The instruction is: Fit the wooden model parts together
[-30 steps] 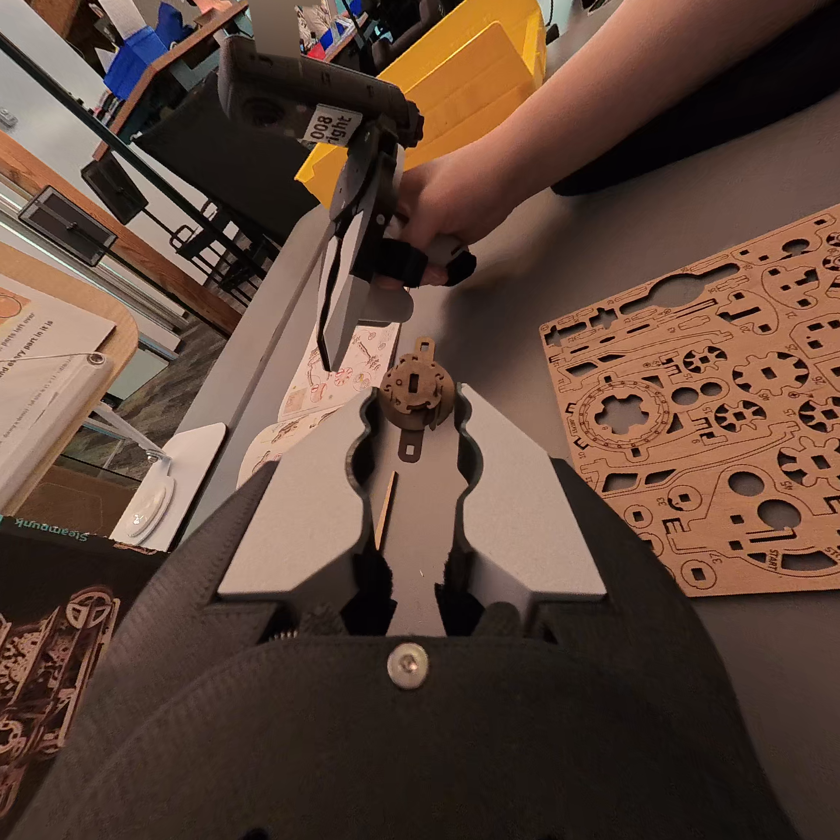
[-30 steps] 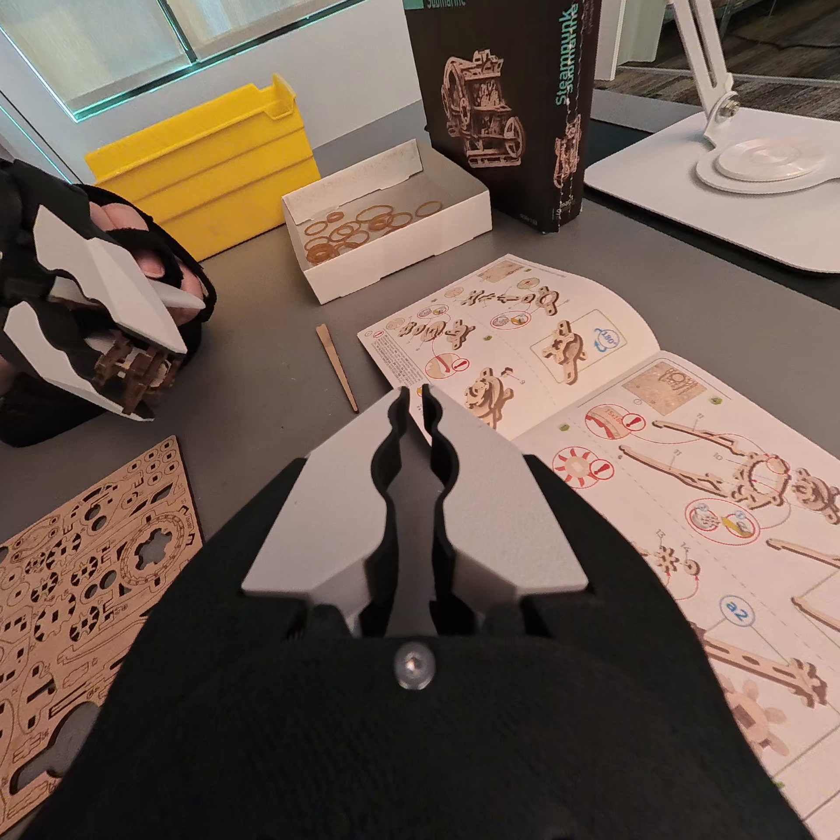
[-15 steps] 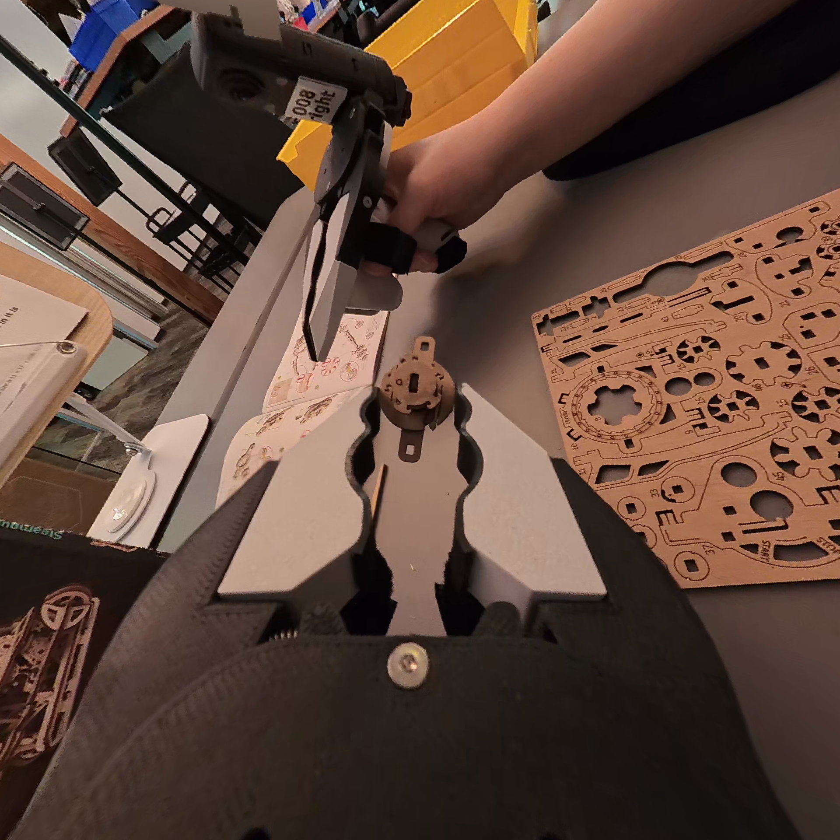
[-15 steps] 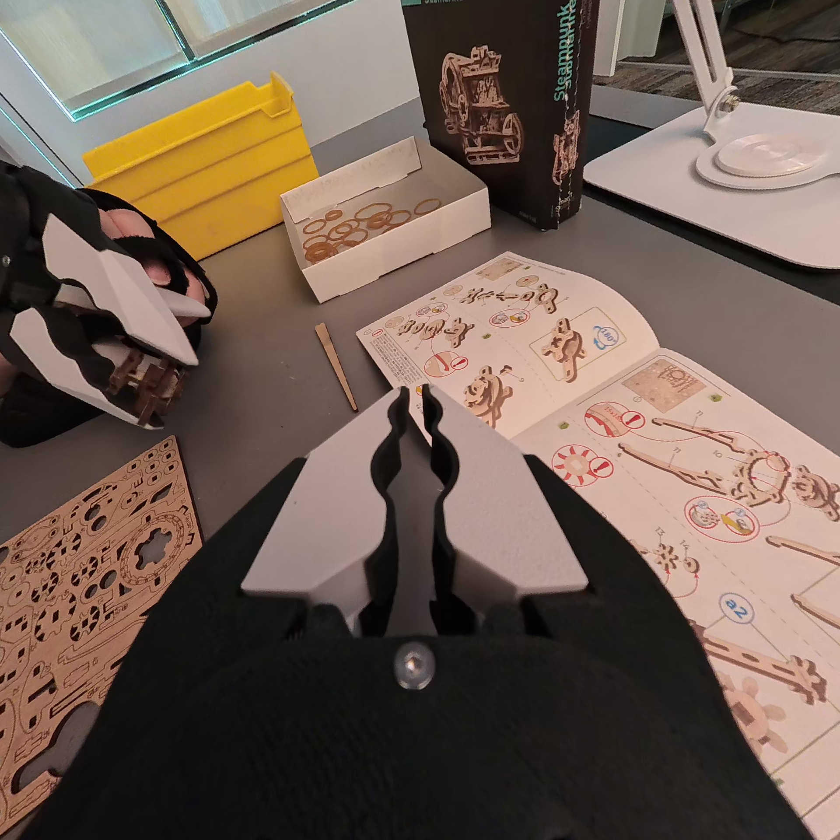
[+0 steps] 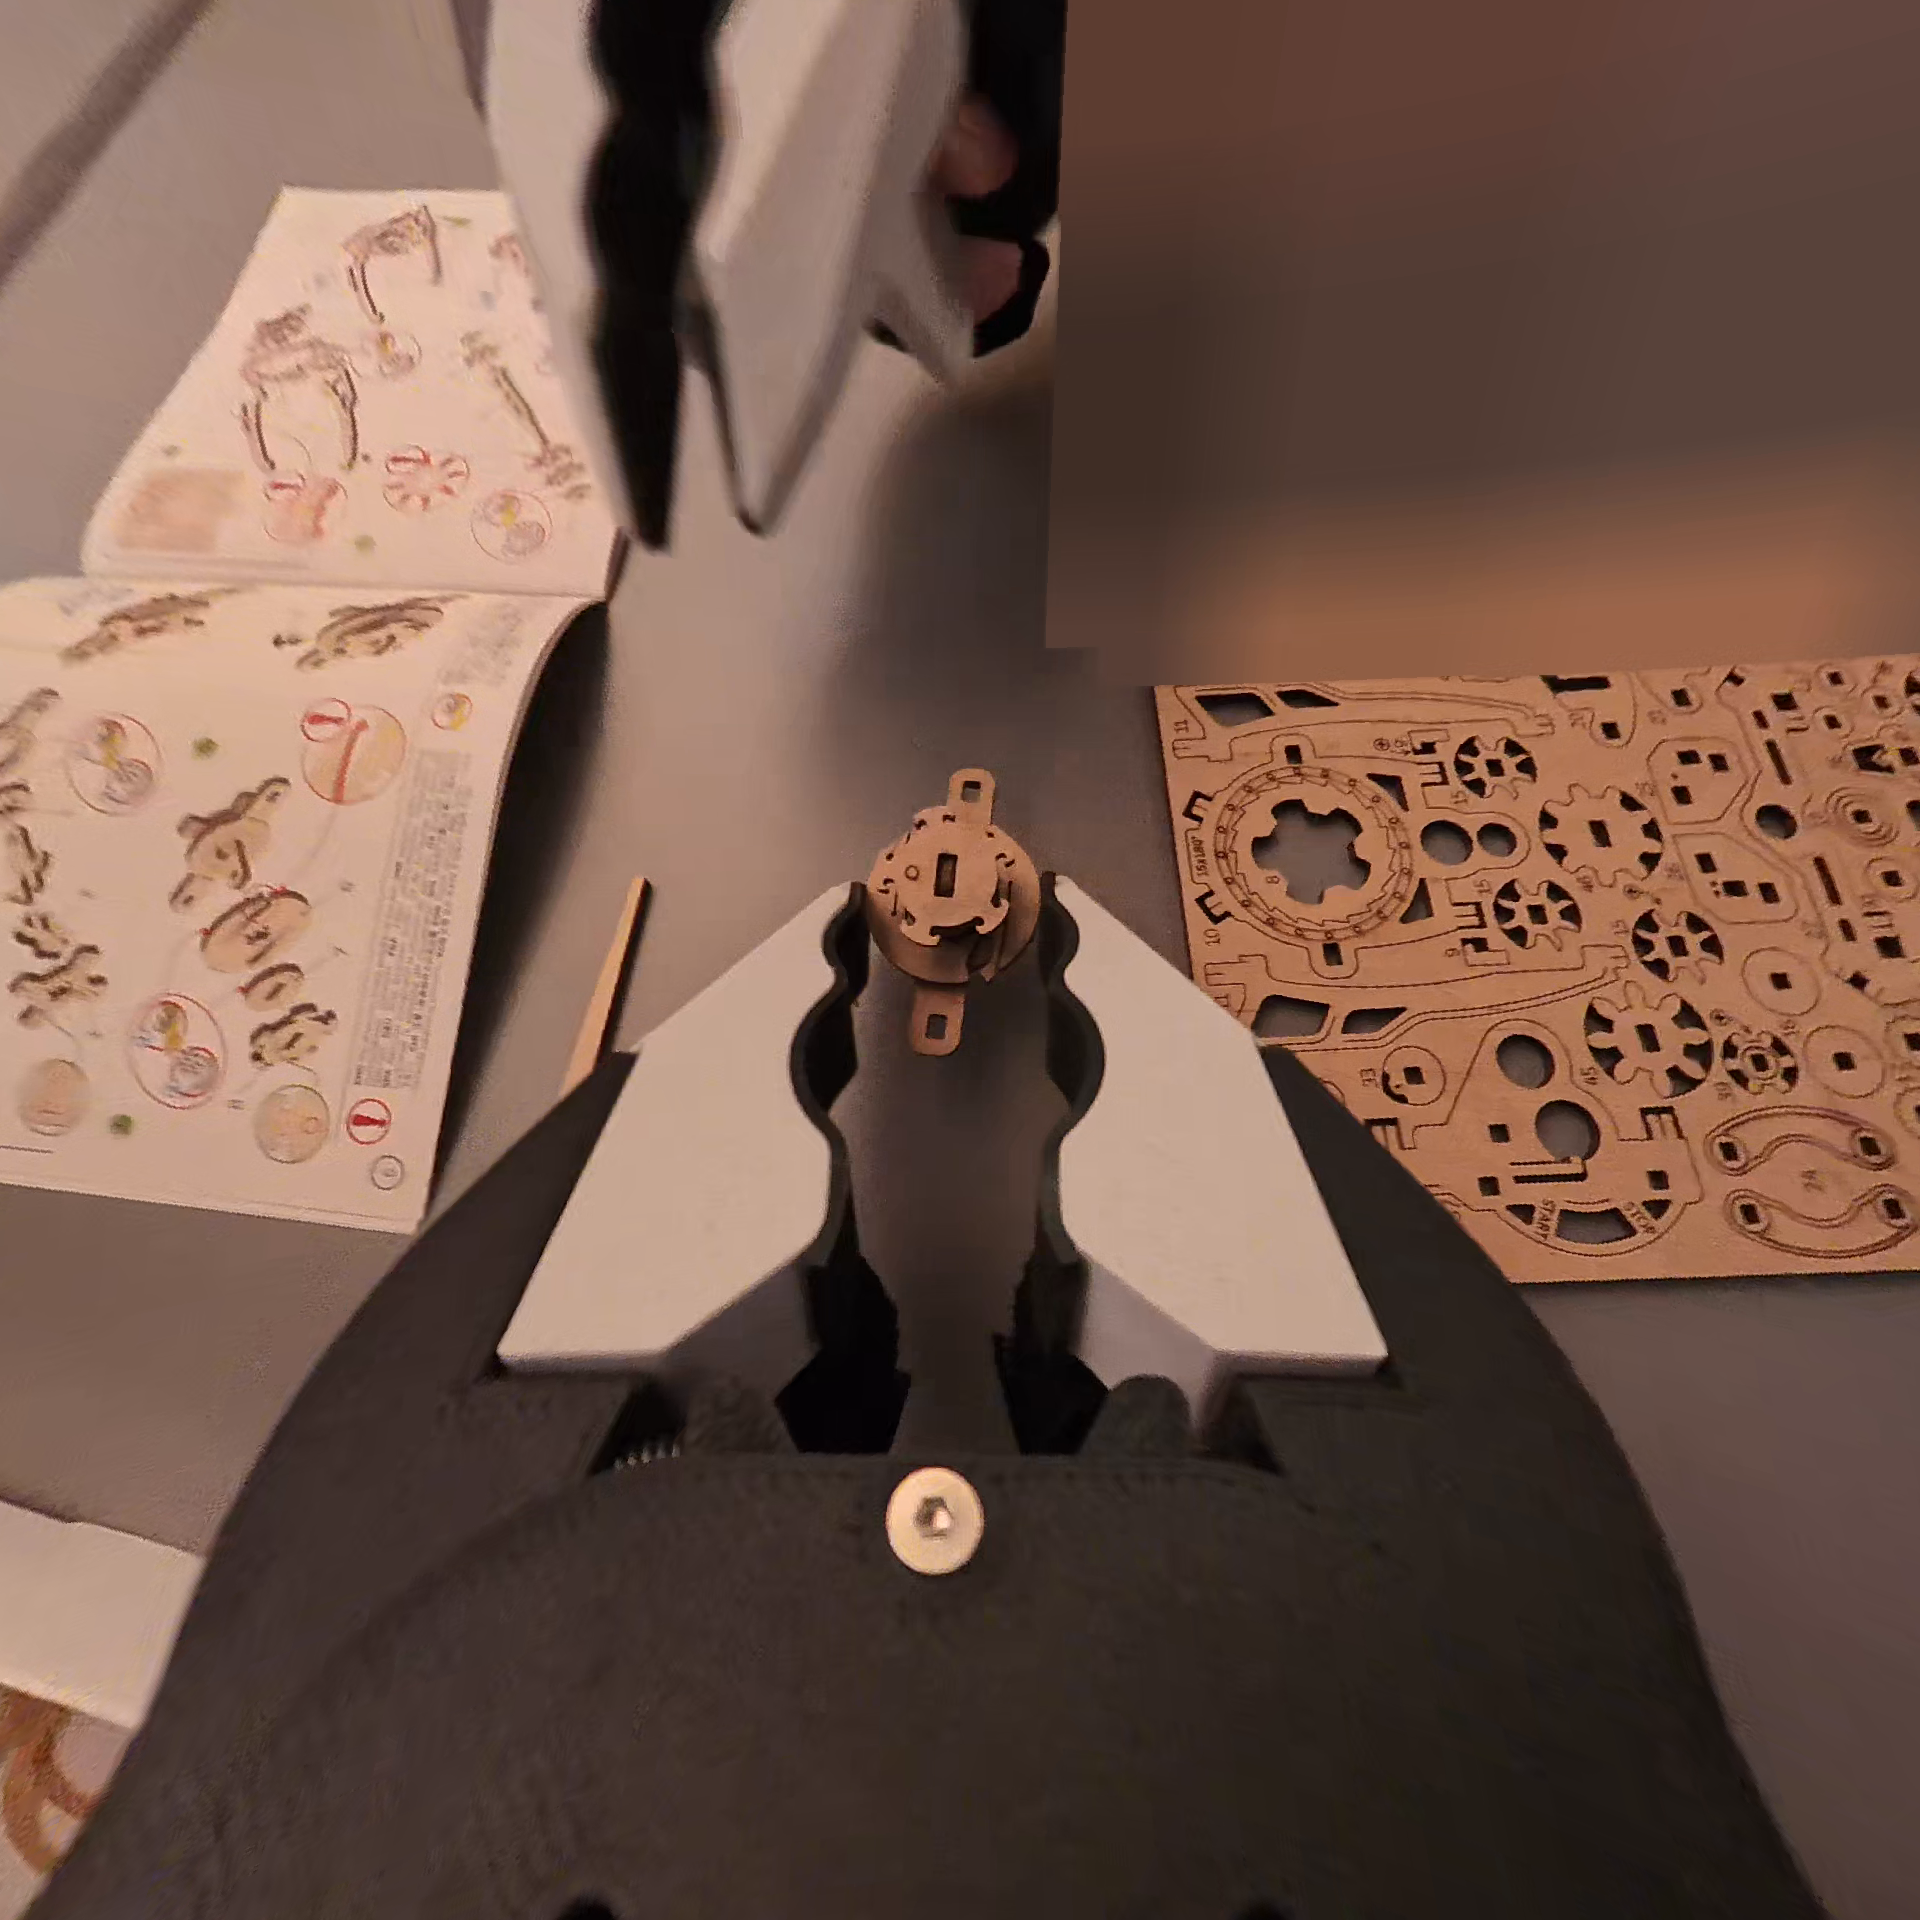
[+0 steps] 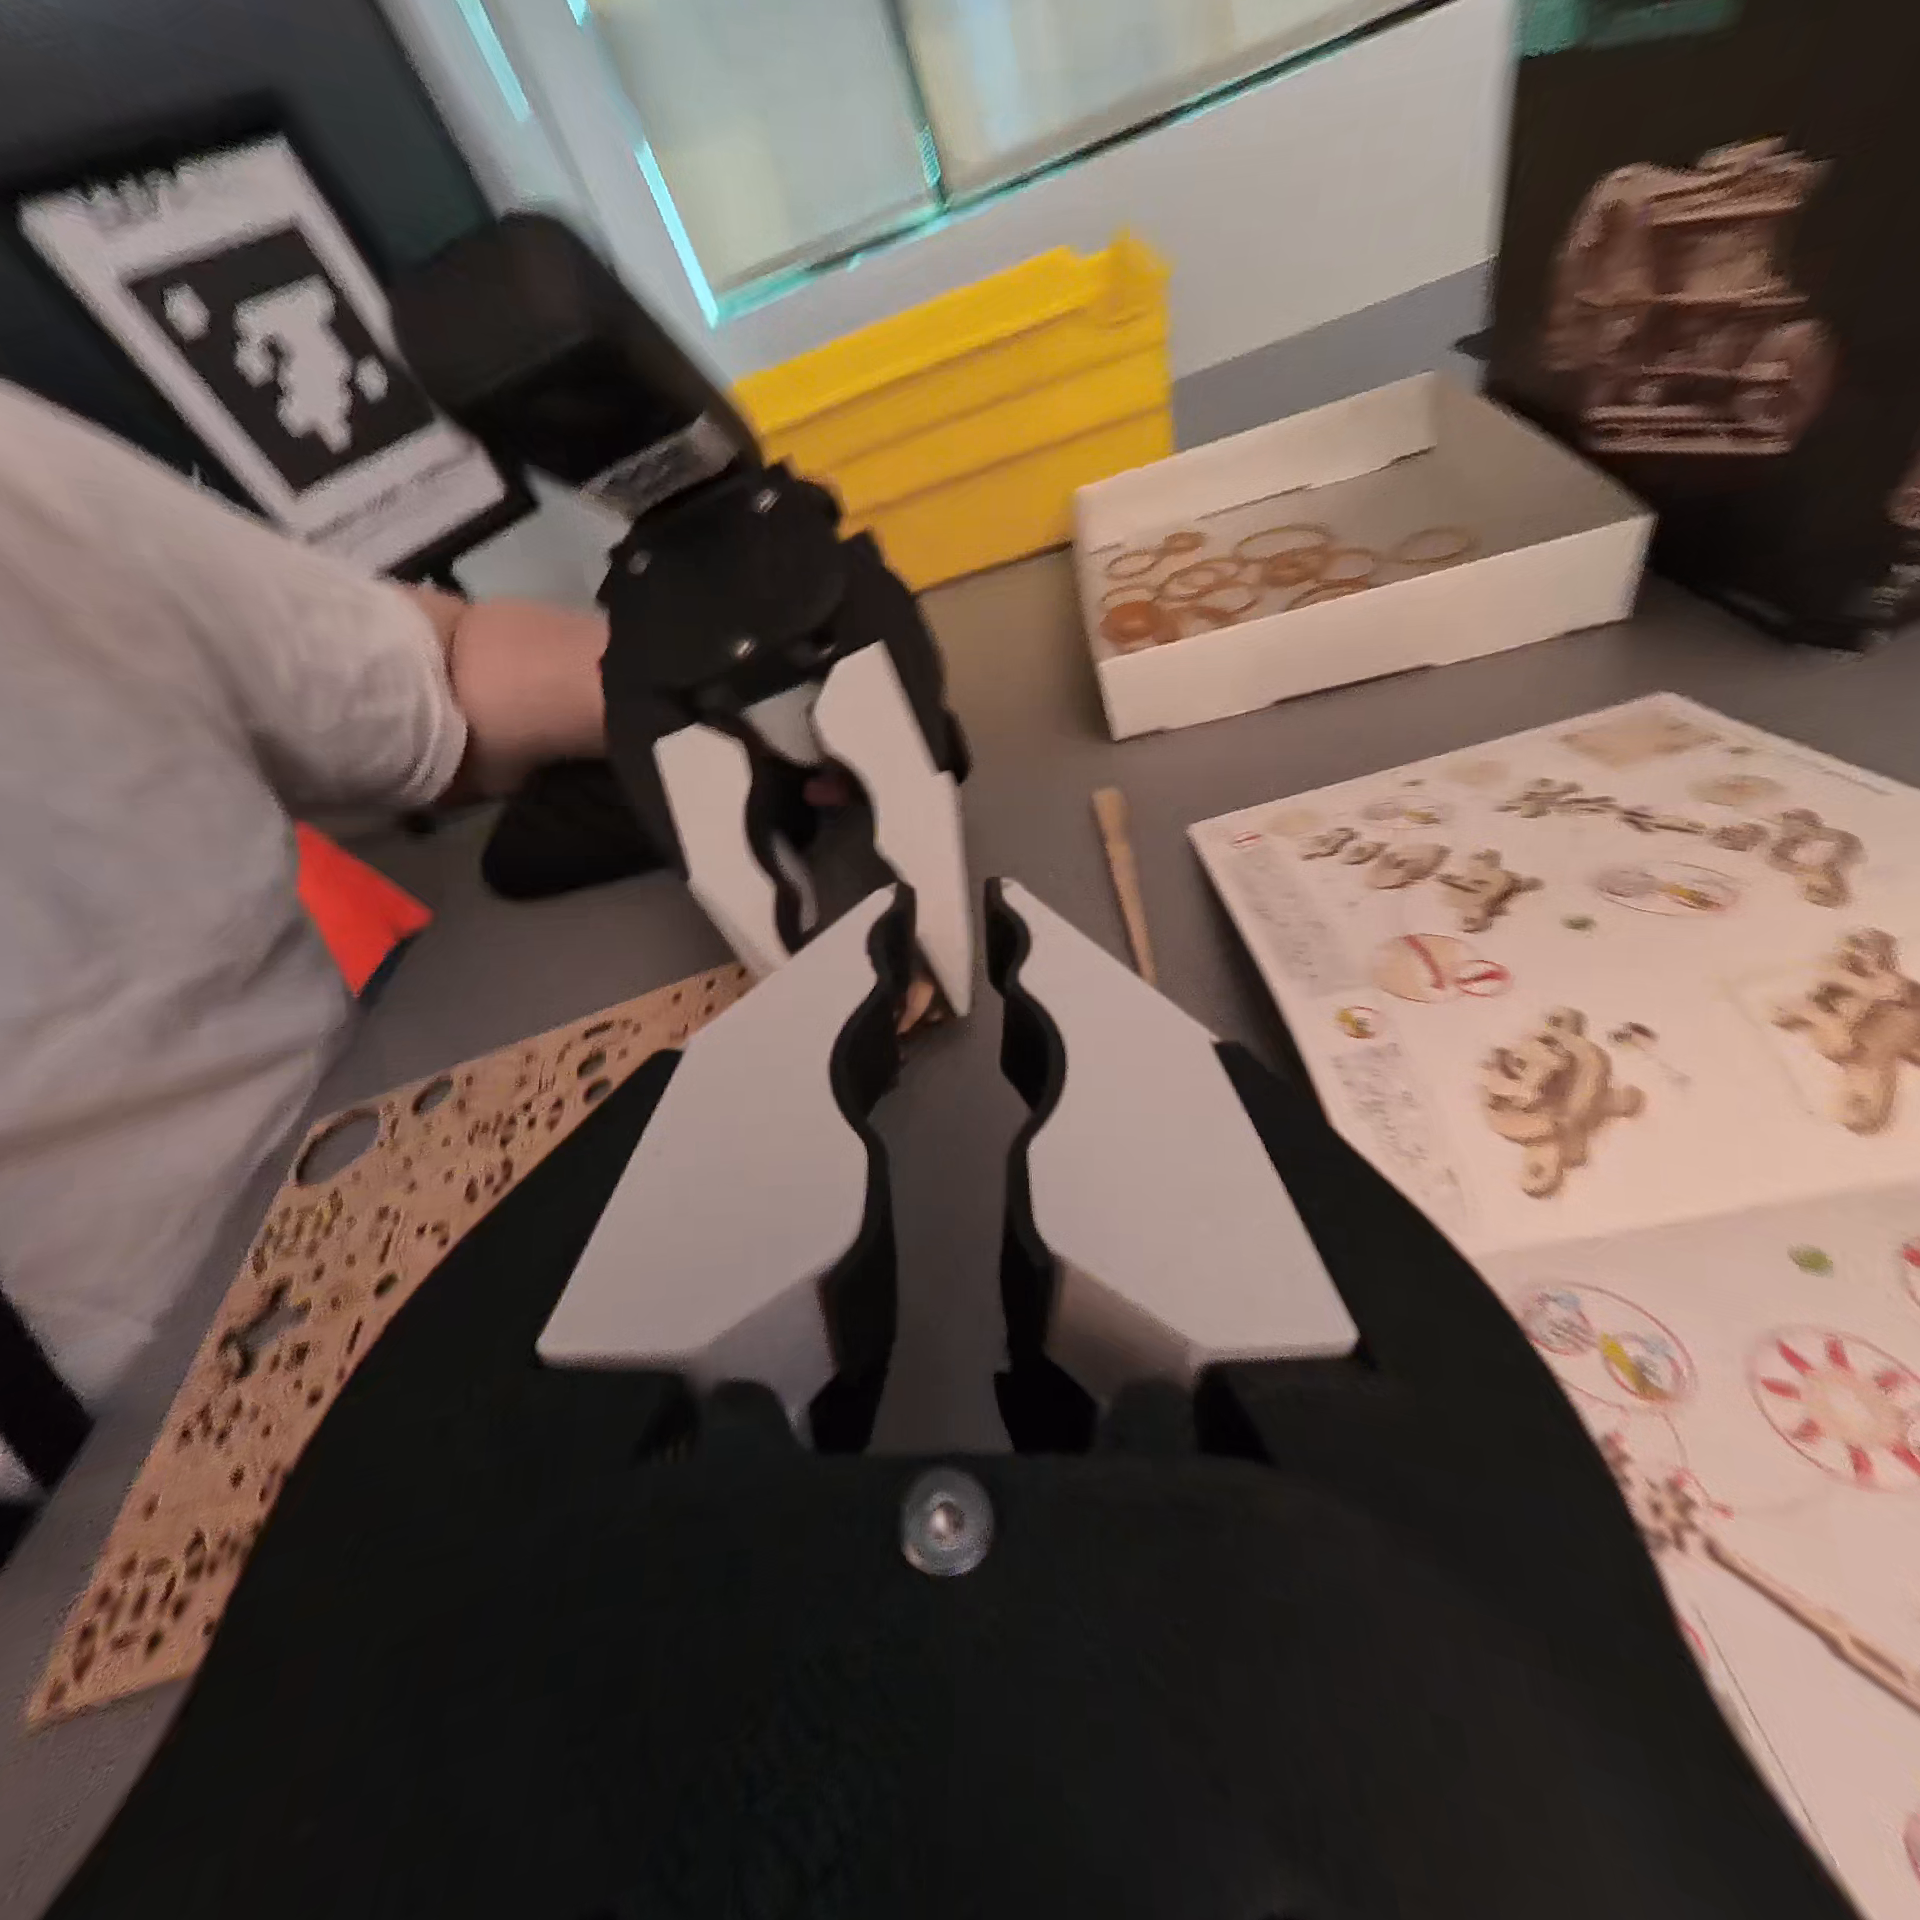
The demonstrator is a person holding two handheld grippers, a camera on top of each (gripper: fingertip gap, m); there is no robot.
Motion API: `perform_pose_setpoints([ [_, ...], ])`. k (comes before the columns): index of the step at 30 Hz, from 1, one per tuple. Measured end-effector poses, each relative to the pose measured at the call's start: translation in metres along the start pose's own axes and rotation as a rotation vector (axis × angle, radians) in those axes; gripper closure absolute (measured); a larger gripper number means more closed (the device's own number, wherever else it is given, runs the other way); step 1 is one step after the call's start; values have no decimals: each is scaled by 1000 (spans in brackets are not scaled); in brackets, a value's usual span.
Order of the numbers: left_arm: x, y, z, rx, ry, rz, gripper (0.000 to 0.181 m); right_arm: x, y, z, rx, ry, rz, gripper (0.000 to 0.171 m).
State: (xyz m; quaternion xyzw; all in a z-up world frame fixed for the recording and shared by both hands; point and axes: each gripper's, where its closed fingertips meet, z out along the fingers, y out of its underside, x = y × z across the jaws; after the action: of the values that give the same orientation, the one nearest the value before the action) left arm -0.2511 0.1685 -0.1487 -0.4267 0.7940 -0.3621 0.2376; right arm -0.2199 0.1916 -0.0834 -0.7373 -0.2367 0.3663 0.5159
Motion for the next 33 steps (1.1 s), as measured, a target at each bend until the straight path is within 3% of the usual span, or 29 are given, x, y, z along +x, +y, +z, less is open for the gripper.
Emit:
perform_pose_setpoints([
  [7, -1, 9, 6, -44, 10, -43, 150, -21, 40, 23, -237, -19, -226, 155],
  [12, -1, 9, 8, -50, 1, -33, 149, -20, 50, 27, -287, -1, -271, 152],
  [16, -1, 5, 7, -22, 13, -62, 116, -21, 50, 28, -291, -3, -264, 152],
  [20, -1, -2, 1, 18, 46, -79, 103, -20, 51, 28, -294, 2, -268, 152],
  [33, -10, -11, -20, 126, 45, -19, 142, -23, 48, 34, -299, 61, -350, 154],
])
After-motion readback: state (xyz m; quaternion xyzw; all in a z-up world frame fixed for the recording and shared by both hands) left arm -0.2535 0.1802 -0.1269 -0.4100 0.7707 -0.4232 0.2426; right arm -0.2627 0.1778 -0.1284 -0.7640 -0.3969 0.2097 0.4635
